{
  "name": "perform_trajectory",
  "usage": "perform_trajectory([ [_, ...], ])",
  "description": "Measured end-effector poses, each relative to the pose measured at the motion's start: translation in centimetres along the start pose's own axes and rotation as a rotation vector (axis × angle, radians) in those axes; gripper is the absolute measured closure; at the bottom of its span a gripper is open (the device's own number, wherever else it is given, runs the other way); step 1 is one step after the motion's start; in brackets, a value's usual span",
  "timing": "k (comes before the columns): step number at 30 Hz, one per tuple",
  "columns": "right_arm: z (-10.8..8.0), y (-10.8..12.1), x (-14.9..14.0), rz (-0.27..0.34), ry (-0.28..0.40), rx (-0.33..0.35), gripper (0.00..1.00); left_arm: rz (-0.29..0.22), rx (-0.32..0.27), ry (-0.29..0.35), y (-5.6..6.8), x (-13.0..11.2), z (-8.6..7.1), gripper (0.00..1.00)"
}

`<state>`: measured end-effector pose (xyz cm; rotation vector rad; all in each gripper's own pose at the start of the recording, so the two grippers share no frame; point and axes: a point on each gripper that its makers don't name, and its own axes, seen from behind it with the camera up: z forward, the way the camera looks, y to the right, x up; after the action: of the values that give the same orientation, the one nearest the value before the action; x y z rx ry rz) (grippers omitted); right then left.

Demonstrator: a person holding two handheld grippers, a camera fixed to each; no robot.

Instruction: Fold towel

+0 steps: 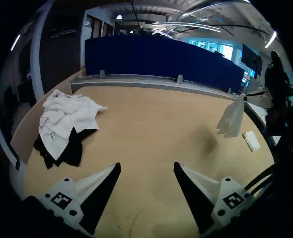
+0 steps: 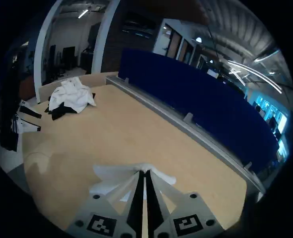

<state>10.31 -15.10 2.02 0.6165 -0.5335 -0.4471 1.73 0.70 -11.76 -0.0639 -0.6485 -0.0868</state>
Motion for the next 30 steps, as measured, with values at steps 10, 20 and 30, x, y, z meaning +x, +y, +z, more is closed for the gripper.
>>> perform_trajectory([
  [10,-3.3,7.2,-4.3,0.012,-0.06,-0.09,0.97,0.016,-0.001,-0.007,0.3,0.4,0.8,0.01],
  [20,-5.8,13.0,-8.4,0.028,-0.12,-0.159,0.97,0.025,-0.005,-0.018,1.2,0.4,1.3,0.01],
  [30,-7.4,17.5,-11.3,0.043,-0.16,-0.208,0.97,0.039,-0.007,-0.024,2.0,0.6,1.7,0.01],
])
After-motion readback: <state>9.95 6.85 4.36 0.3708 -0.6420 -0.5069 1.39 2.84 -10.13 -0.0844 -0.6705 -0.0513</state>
